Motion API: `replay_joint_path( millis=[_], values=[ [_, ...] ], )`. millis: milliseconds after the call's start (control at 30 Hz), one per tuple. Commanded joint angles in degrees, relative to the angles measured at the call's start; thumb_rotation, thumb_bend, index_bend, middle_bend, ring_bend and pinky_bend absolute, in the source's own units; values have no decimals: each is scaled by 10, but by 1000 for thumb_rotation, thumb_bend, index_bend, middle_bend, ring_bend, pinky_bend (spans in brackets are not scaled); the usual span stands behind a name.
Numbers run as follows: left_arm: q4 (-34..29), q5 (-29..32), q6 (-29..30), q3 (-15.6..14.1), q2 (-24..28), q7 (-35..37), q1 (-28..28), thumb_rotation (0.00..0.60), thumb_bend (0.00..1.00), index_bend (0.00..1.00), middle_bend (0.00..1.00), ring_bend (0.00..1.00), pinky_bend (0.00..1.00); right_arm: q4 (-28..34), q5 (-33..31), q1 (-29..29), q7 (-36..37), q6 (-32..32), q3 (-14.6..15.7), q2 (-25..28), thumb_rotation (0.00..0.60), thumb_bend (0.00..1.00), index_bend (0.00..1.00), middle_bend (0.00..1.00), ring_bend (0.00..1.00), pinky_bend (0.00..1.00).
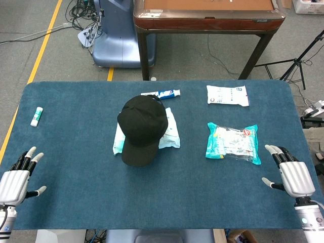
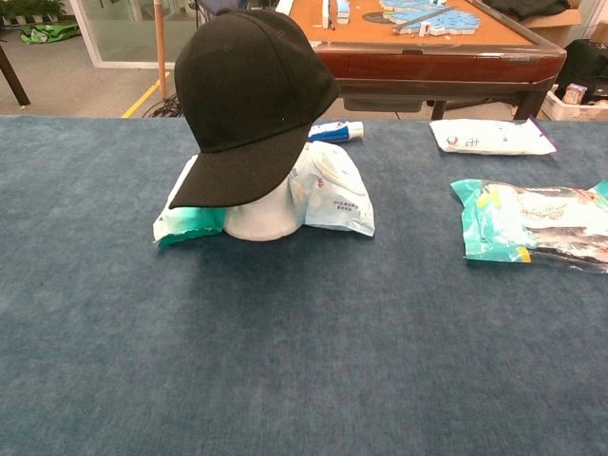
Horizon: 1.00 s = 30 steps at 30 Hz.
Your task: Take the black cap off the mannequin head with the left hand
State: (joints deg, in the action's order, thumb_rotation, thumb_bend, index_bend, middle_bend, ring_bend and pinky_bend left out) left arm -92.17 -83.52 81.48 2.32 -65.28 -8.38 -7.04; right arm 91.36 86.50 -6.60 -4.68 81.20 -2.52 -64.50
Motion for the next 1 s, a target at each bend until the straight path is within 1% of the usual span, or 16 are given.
replay_joint_path(
  millis=[33,233,433,533,633,700,800,867,933,967,1000],
  values=[
    [-1,-4,4,-1,1,3,1,600,38,73,0,36,249,-1,1,-1,0,-1,2,-1,600,0,140,198,148,416],
    [0,-5,5,-1,2,6,1,600,37,74,0,37,250,1,1,-3,-5,-7,3,-1,600,0,146,201,149,416],
    [0,-11,0,-7,-6,-7,-2,600,37,77,0,49,259,4,6,6,3,14,3,2,600,0,159,225,150,416],
    [1,-23,-4,-12,-13,-23,-6,600,38,84,0,57,269,5,12,12,9,27,3,5,600,0,164,233,150,416],
    [4,-43,-3,-16,-24,-24,-12,600,38,111,23,81,294,5,14,17,18,36,3,7,600,0,165,236,151,416],
    [4,-62,-2,-20,-30,-30,-17,600,37,144,68,123,329,4,14,18,24,39,2,9,600,0,165,239,152,416],
    [2,-94,2,-23,-39,-50,-28,600,37,232,215,237,414,3,14,19,29,40,2,11,600,0,165,240,152,416],
    [-2,-108,2,-22,-45,-60,-35,600,37,344,405,354,498,3,15,20,33,41,2,12,600,0,165,240,152,416],
    [-6,-121,3,-19,-53,-69,-44,600,37,440,555,440,552,2,16,20,37,43,2,13,600,0,165,240,152,416],
    [-6,-127,4,-16,-57,-73,-48,600,37,485,625,481,575,2,15,20,39,42,1,13,600,0,165,240,152,416],
    [-5,-134,6,-14,-61,-75,-51,600,37,509,661,502,587,1,15,20,40,42,1,14,600,0,165,240,152,416]
  ],
)
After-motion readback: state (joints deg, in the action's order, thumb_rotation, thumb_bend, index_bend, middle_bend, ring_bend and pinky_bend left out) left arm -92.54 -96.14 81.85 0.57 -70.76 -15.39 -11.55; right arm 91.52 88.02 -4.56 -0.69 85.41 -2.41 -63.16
